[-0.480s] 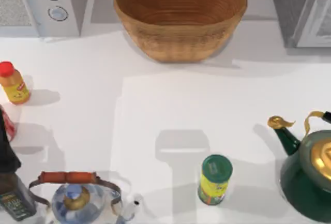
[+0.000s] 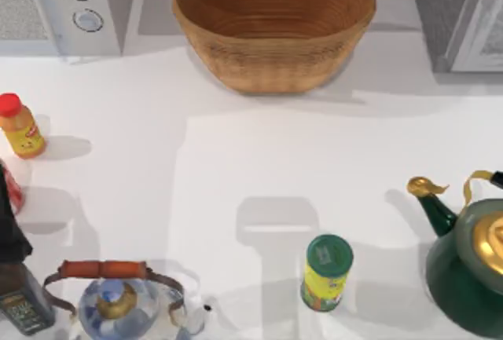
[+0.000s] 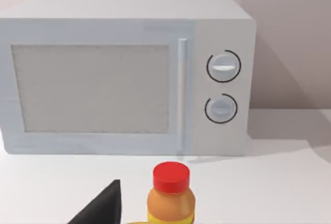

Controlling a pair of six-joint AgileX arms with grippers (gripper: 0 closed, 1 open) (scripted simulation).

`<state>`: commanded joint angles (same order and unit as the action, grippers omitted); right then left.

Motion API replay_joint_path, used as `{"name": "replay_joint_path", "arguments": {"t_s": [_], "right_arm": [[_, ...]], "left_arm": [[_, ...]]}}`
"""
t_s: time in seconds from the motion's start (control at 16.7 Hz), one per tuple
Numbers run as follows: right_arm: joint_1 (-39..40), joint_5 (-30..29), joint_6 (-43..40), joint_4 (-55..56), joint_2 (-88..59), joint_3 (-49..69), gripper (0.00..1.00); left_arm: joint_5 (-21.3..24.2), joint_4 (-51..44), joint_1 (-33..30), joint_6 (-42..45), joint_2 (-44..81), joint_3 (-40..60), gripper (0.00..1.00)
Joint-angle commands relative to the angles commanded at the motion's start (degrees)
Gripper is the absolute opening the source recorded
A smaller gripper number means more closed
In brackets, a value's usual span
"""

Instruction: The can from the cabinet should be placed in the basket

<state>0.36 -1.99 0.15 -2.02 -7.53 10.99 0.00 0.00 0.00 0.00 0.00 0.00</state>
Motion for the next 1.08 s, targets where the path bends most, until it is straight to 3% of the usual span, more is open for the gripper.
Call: {"name": "replay_joint_path", "arguments": {"t_s": [1.08], "right_arm": [[9.0, -8.1, 0.7, -19.1, -59.7, 78.1, 1.00]], "left_arm": [[0.0, 0.0, 0.0, 0.0, 0.0, 0.0, 1.00]]}}
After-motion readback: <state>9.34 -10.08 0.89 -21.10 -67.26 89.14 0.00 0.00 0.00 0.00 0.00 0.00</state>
